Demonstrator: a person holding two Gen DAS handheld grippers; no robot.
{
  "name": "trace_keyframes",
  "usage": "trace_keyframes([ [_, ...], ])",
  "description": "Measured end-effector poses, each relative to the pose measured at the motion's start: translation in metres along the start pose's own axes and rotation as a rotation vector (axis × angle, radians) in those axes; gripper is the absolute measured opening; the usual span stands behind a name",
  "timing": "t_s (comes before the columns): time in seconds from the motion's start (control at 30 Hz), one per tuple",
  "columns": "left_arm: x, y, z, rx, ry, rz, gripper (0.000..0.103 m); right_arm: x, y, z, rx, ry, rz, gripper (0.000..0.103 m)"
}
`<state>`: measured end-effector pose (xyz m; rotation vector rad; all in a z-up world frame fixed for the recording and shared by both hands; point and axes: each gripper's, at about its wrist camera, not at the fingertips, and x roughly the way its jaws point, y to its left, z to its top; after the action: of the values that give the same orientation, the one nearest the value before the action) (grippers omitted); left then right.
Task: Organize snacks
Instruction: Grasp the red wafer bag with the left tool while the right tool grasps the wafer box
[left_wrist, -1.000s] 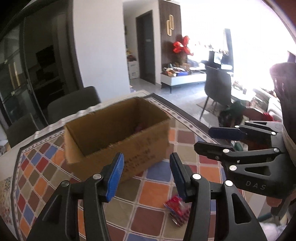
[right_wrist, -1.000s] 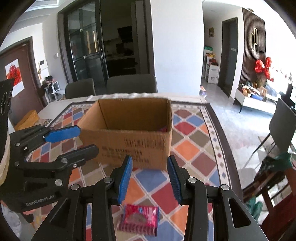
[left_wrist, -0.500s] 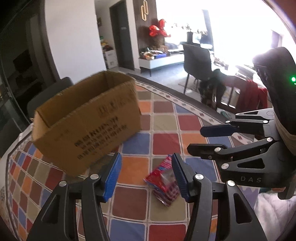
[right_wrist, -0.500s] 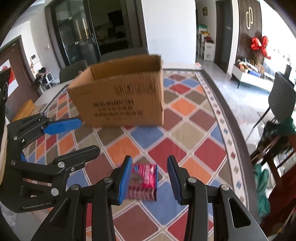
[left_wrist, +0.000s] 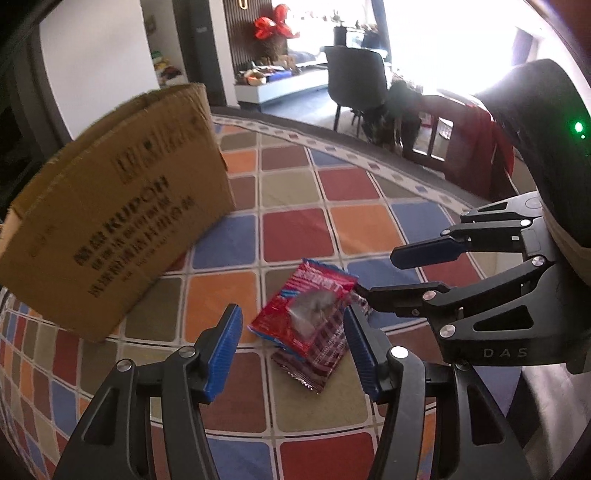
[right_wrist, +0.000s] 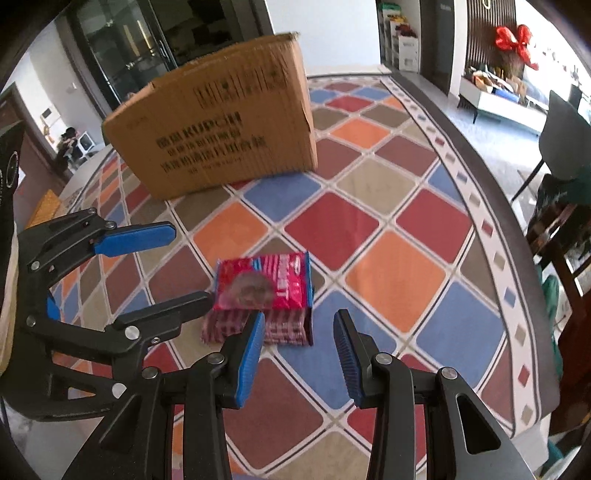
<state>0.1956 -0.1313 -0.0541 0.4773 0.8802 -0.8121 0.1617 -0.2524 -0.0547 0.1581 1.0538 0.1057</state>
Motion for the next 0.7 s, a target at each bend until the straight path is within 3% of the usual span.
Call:
trace_keyframes([
  [0.33,0.024,0.002,0.001,0.078,0.041,-0.021,0.058,0.024,-0.008,-0.01,0.062,0.063,0.007,0.039],
  [0.7,0.041,0.003,0.004,0.117,0.05,-0.086,0.058,0.031,-0.012,-0.012,0.103,0.067,0.023,0.028],
])
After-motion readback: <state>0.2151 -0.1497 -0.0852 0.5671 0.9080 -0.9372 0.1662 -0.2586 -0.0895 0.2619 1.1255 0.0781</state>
